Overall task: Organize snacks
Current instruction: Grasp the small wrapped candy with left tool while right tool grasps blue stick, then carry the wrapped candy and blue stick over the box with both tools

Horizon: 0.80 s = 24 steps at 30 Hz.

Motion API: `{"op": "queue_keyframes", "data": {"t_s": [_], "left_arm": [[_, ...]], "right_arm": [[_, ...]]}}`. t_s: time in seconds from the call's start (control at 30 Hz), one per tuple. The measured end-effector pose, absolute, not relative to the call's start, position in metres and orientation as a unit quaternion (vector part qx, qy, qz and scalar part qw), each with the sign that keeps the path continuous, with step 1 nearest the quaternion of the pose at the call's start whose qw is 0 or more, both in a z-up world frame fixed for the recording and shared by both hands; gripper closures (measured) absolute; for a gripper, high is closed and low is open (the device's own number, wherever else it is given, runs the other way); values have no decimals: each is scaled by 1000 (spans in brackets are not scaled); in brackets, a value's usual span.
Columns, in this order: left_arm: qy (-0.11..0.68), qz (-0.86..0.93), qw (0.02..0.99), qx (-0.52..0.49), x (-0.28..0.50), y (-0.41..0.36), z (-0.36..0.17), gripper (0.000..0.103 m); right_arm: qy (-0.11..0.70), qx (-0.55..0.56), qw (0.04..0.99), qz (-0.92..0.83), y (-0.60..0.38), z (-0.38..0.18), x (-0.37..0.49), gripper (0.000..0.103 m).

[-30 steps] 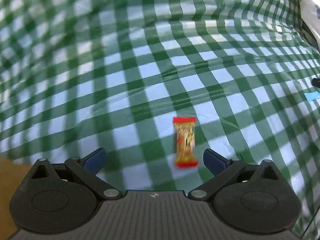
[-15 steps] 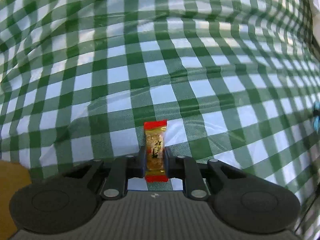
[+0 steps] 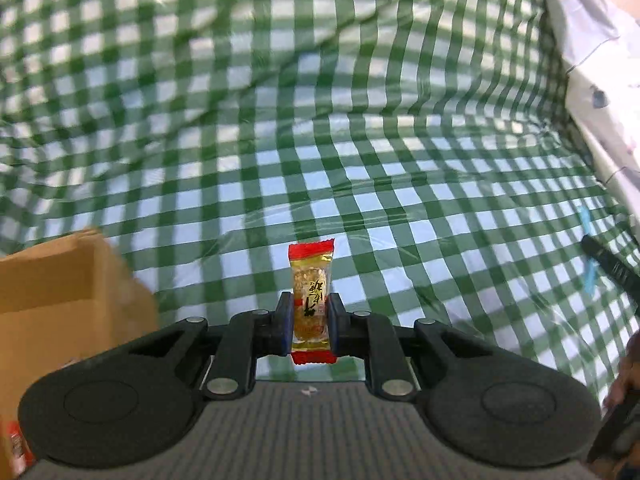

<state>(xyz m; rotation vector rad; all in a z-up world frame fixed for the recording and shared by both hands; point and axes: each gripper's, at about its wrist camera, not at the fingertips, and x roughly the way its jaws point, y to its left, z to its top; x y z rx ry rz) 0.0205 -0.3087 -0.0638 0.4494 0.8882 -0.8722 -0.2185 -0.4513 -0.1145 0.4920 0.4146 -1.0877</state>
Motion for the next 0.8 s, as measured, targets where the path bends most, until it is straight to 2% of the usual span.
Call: {"op": "queue_keyframes", "data": {"t_s": [0.3,0.8], "left_arm": [[399,-375,815,190,5,-184,0,84],[407,-299,849,155,30,4,42,84]], "right_arm": [[203,261,850,-409,-304,-63,-205,89],[230,219,910,-265,-118,7,-150,89]]}}
